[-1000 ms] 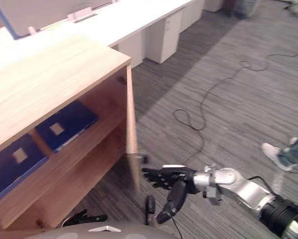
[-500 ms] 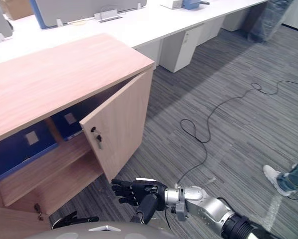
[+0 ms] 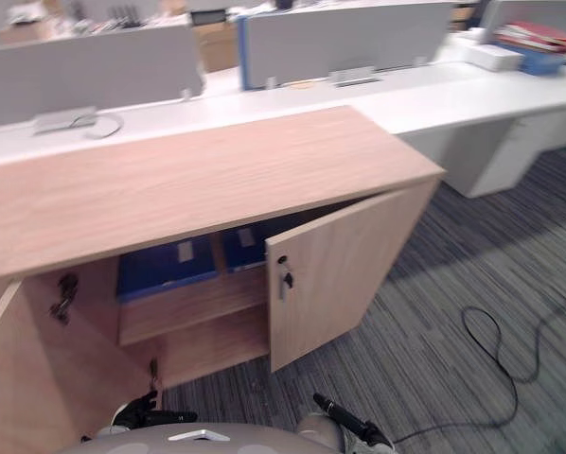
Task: Walk over to the cabinet, pick up the folder, carry it to the office cabinet, place the folder inside the office cabinet, then close the office cabinet door
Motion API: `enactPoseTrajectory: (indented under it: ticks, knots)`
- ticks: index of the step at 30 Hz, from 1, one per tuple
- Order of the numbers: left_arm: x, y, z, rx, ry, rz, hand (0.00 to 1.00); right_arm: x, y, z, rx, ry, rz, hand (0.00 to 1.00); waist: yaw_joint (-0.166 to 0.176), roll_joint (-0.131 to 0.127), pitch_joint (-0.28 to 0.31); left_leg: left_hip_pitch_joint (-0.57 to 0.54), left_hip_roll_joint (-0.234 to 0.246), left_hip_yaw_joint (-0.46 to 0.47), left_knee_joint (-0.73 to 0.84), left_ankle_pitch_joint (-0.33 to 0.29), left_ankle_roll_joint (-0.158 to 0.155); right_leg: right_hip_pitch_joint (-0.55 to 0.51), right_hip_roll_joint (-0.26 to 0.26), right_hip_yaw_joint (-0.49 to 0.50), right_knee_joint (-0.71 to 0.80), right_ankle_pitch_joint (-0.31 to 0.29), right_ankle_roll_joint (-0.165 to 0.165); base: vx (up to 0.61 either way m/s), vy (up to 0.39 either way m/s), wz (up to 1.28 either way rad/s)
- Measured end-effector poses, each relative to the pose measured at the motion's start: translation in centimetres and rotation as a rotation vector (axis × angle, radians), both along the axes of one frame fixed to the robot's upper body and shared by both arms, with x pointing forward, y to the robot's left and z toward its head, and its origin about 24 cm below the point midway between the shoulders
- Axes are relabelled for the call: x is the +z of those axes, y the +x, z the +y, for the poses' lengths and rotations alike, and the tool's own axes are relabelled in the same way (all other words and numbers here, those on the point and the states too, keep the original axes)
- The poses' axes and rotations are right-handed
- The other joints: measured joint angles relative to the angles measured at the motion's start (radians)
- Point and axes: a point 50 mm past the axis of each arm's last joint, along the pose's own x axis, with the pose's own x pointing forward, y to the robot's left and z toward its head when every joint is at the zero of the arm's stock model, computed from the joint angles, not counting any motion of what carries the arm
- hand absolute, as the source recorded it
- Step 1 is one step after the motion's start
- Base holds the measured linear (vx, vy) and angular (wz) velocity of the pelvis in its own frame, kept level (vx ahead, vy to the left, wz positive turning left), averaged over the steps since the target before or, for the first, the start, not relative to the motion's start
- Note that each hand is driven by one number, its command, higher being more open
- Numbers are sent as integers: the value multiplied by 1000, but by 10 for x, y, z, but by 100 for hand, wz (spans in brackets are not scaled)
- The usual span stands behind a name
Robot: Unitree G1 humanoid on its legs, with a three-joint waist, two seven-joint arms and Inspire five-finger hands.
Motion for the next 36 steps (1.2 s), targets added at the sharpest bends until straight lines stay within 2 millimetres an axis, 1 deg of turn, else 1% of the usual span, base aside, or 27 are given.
enactPoseTrajectory:
  ticks: [1,3,4,5,6,8,9,10,11,14,16,18,19,20,21,22,23,24,25,26,27,28,29,30,31,33,36]
  knots:
    - [2,3,4,32,10,-19,100,-1,-2,4,-5,6,21,100,13,-28,7,-29,-6,-30,34,-9,-17,45,15,50,-45,-26,24,21,-224,93]
    - [3,3,7,94,4,-27,100,-2,-3,10,-10,6,27,100,23,-35,34,-56,8,-42,73,-9,-35,70,30,45,-47,-62,84,-4,-253,79]
    - [3,2,8,117,3,-29,100,-2,-4,11,-8,7,29,100,25,-38,36,-56,14,-45,72,-8,-37,82,31,26,-52,-73,102,-9,-245,54]
    - [3,-1,10,168,-1,-30,100,-2,-5,12,15,7,35,100,32,-44,35,-56,27,-47,72,-7,-47,101,31,-15,-71,-93,133,-35,-291,27]
    - [2,-5,11,227,-8,-33,100,-2,-4,14,33,13,32,100,36,-47,31,-59,51,-47,47,2,-68,114,44,-49,-100,-118,147,-60,-283,16]
    - [2,-8,13,273,-14,-36,100,-2,-2,16,40,18,19,100,35,-48,24,-71,70,-49,18,13,-90,117,55,-71,-139,-144,147,-77,-201,6]
    - [2,-11,15,338,-28,-40,100,-2,1,18,27,24,3,100,31,-58,19,-86,89,-63,-4,22,-116,122,71,-92,-184,-172,154,-114,-202,34]
    - [2,-11,16,402,-46,-53,100,-2,2,15,8,21,-9,100,23,-46,26,-90,117,-88,-22,45,-135,121,98,-128,-190,-166,141,-146,-216,49]
    - [1,-12,15,446,-64,-58,100,-2,-2,14,-2,18,0,100,25,-45,28,-90,135,-93,-35,57,-146,127,112,-149,-191,-164,133,-115,-133,55]
    - [0,-17,14,520,-83,-59,100,-4,-20,16,-21,29,58,100,28,-45,32,-93,157,-106,-39,91,-158,184,138,-227,-206,-163,115,-49,-126,72]
    - [0,-17,13,520,-85,-59,100,-4,-23,17,-16,28,66,100,26,-46,31,-112,155,-104,-47,123,-155,202,138,-276,-220,-162,110,-44,-39,84]
    - [1,-14,16,504,-77,-68,100,-4,-21,16,-3,22,67,100,26,-52,37,-153,149,-52,-52,179,-142,205,130,-329,-225,-161,99,-57,-13,94]
    - [3,-9,20,484,-66,-79,100,-5,-18,19,-9,33,62,100,25,-68,51,-168,151,54,-82,246,-112,212,119,-368,-226,-157,84,-89,-34,113]
    - [5,0,22,467,-59,-98,100,-6,-16,24,-12,47,60,100,13,-84,62,-176,176,227,-101,262,-60,218,98,-419,-242,-141,65,-114,-5,106]
    - [6,2,24,467,-55,-106,100,-6,-14,24,-3,47,58,100,15,-87,73,-201,204,321,-34,229,-26,220,93,-442,-241,-133,69,-176,2,77]
    - [7,3,27,459,-47,-104,100,-5,-11,21,17,33,51,100,15,-83,89,-250,249,451,137,172,16,221,88,-459,-238,-128,71,-198,59,53]
    - [6,1,23,432,-40,-89,100,-4,-12,15,17,12,51,100,11,-57,89,-267,278,582,358,98,42,224,75,-480,-239,-124,76,-181,69,54]
    - [5,1,20,410,-42,-86,100,-3,-10,12,13,5,43,100,9,-46,87,-259,275,618,391,57,40,224,67,-494,-239,-123,78,-133,199,80]
    - [5,4,15,362,-47,-82,100,-2,-12,9,-7,-5,35,100,-13,-23,88,-251,274,669,415,-10,42,225,58,-527,-240,-122,83,-65,214,99]
    - [3,3,9,328,-57,-72,100,-1,-11,5,-27,-13,25,100,-24,9,85,-249,263,711,360,-49,38,226,67,-552,-231,-130,99,-28,242,104]
    - [4,5,9,314,-55,-74,100,-1,-8,6,-39,-9,19,100,-24,9,87,-244,237,703,318,-57,48,216,62,-542,-227,-135,107,-10,141,99]
    - [6,9,14,299,-47,-84,100,-3,-9,12,-59,15,26,100,-25,-25,80,-236,171,682,241,-16,66,201,51,-507,-245,-138,100,-28,102,118]
    - [8,17,13,278,-48,-100,100,-5,-13,20,-67,39,41,100,-28,-62,68,-209,87,662,111,38,82,207,40,-476,-300,-139,83,-25,50,152]
    - [7,19,10,274,-65,-104,100,-5,-14,21,-82,40,39,100,-28,-66,65,-208,44,649,65,74,95,220,28,-480,-324,-108,72,6,47,136]
    - [7,19,8,273,-76,-101,100,-5,-14,19,-85,37,38,100,-26,-65,66,-207,25,635,51,84,106,224,17,-485,-323,-104,80,44,101,99]
    - [6,18,3,270,-89,-98,100,-4,-11,17,-88,37,28,100,-24,-51,65,-185,-21,614,-4,100,118,239,-10,-499,-319,-80,79,63,139,45]
    - [3,8,3,267,-88,-72,100,-3,-11,13,-89,31,30,100,-22,-36,59,-149,-32,616,-60,117,122,240,-14,-492,-317,-35,80,69,105,-6]
